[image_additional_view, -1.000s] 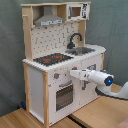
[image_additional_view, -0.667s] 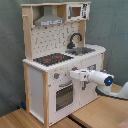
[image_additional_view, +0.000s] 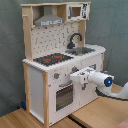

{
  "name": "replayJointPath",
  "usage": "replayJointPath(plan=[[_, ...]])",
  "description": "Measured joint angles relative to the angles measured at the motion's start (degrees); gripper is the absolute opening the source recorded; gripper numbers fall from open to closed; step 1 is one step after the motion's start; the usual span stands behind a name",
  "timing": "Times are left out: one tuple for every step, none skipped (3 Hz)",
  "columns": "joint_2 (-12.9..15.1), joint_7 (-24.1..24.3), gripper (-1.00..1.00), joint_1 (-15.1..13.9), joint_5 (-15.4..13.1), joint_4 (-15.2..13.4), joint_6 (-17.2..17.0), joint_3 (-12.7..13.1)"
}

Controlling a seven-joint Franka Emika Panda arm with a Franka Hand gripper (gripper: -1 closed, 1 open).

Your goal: Play with the kitchen

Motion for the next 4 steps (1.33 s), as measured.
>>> replayJointPath(plan=[[0.0,0.0,1.0,0.0,0.0,-0.02,-0.01,0.02],[0.77,1.22,1.0,2.6,0.47,0.11,-2.96,0.06],[0.76,1.96,1.0,6.67,0.78,-0.11,-7.28,-0.19],[0.76,1.99,1.0,10.3,1.69,-0.46,-11.93,-0.99]])
